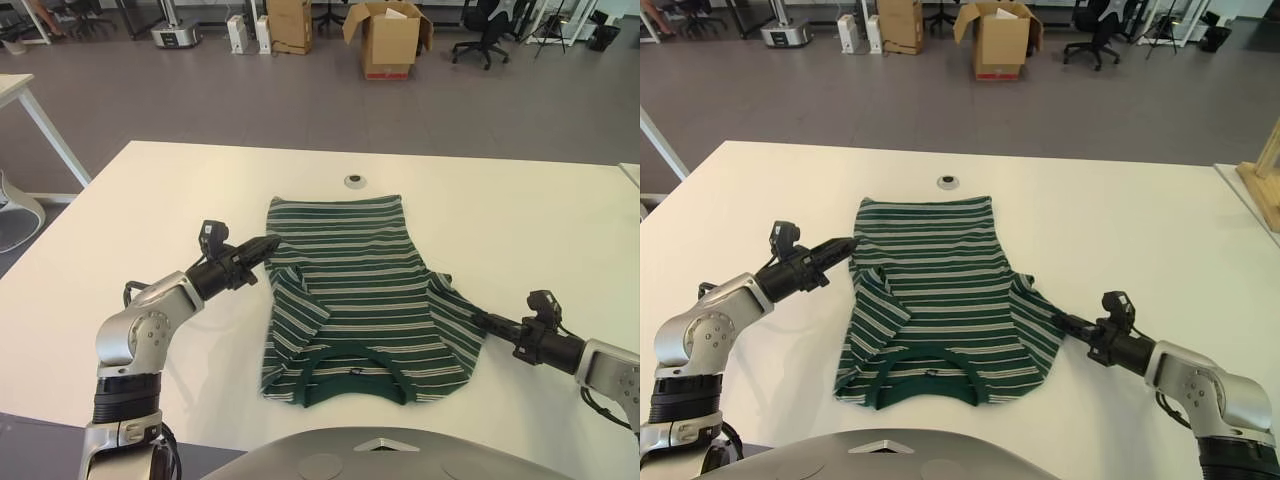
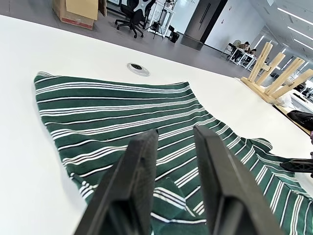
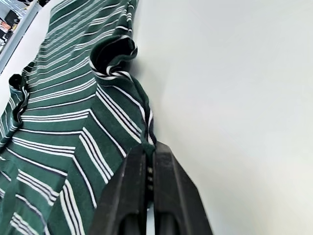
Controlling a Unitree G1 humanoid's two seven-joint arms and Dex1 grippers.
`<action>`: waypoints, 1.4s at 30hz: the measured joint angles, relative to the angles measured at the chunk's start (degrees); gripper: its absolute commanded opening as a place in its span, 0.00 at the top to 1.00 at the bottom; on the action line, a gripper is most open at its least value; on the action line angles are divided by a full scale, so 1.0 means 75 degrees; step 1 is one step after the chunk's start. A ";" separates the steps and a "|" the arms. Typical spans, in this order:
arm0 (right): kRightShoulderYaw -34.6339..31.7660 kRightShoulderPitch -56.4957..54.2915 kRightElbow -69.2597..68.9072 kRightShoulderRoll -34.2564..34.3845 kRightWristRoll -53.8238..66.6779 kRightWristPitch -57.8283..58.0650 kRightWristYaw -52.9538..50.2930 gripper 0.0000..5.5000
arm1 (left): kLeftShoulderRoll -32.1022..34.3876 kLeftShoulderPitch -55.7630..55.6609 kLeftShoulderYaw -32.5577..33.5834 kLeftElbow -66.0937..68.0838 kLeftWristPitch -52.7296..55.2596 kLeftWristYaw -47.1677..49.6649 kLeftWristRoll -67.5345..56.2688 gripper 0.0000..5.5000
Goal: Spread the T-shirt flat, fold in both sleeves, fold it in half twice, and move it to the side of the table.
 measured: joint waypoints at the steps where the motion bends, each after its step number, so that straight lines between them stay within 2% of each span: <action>1: -0.0023 -0.0001 -0.0059 0.0000 0.0017 0.0049 0.0011 1.00 | 0.0038 0.0079 0.0011 0.0000 -0.0001 -0.0014 0.0000 0.76; 8: -0.0242 -0.0589 -0.1211 -0.0003 0.0754 0.0641 0.0012 1.00 | 0.0085 0.0195 0.0046 -0.0093 -0.0008 -0.0008 -0.0003 0.76; 11: -0.0178 -0.0893 -0.2232 -0.0206 0.1461 0.1159 0.0131 1.00 | 0.0032 0.0206 -0.0010 -0.0225 -0.0008 -0.0010 -0.0026 0.76; 15: 0.0751 -0.0904 -0.2506 -0.0038 0.1373 0.1443 -0.0196 1.00 | 0.0021 0.0220 -0.0051 -0.0225 -0.0006 -0.0011 -0.0043 0.76; 18: 0.1800 -0.1233 -0.2130 0.0537 0.0720 0.1553 -0.0916 1.00 | 0.0009 0.0205 -0.0103 -0.0226 -0.0006 -0.0013 -0.0049 0.76; 19: 0.1922 -0.1367 -0.1998 0.0714 0.0640 0.1594 -0.1025 0.95 | 0.0006 0.0208 -0.0103 -0.0225 -0.0006 -0.0011 -0.0046 0.76; 21: 0.1839 -0.1537 -0.1913 0.0932 0.0913 0.1770 -0.1052 0.88 | -0.0001 0.0209 -0.0121 -0.0225 -0.0008 -0.0011 -0.0045 0.76; 24: 0.1424 -0.1761 -0.2271 0.1205 0.2268 0.2303 -0.0782 0.78 | 0.0002 0.0217 -0.0207 -0.0224 -0.0016 -0.0034 -0.0032 0.76; 29: 0.0684 -0.2081 -0.2278 0.1218 0.3162 0.2677 -0.1338 0.78 | 0.0322 0.0349 -0.0586 -0.0220 -0.0209 -0.0383 0.0277 0.76; 30: 0.0488 -0.2255 -0.2119 0.1174 0.2932 0.2481 -0.1582 0.78 | 0.0493 0.0345 -0.0694 -0.0176 -0.0549 -0.0514 0.0571 0.76; 32: 0.0638 -0.2269 -0.2079 0.0571 0.1719 0.1596 -0.1627 0.78 | 0.0927 0.0316 -0.0872 0.0002 -0.1505 -0.0879 0.1267 0.76; 34: 0.1082 -0.1859 -0.2078 -0.0341 -0.0028 0.0078 -0.1309 0.73 | 0.1535 0.0330 -0.1034 0.0294 -0.3135 -0.1615 0.2093 0.76; 38: 0.1821 -0.0890 -0.1963 -0.1270 -0.2186 -0.2477 -0.0602 0.60 | 0.2531 0.0392 -0.1435 0.1281 -0.6503 -0.2754 0.3317 0.76; 41: 0.2338 -0.0398 -0.1760 -0.1596 -0.3418 -0.4422 -0.0072 0.50 | 0.3061 0.0398 -0.1836 0.2196 -0.8918 -0.3479 0.4026 0.67; 42: 0.2556 -0.0252 -0.1574 -0.1744 -0.4016 -0.5524 0.0030 0.46 | 0.3199 0.0389 -0.2013 0.2615 -0.9968 -0.3694 0.4281 0.63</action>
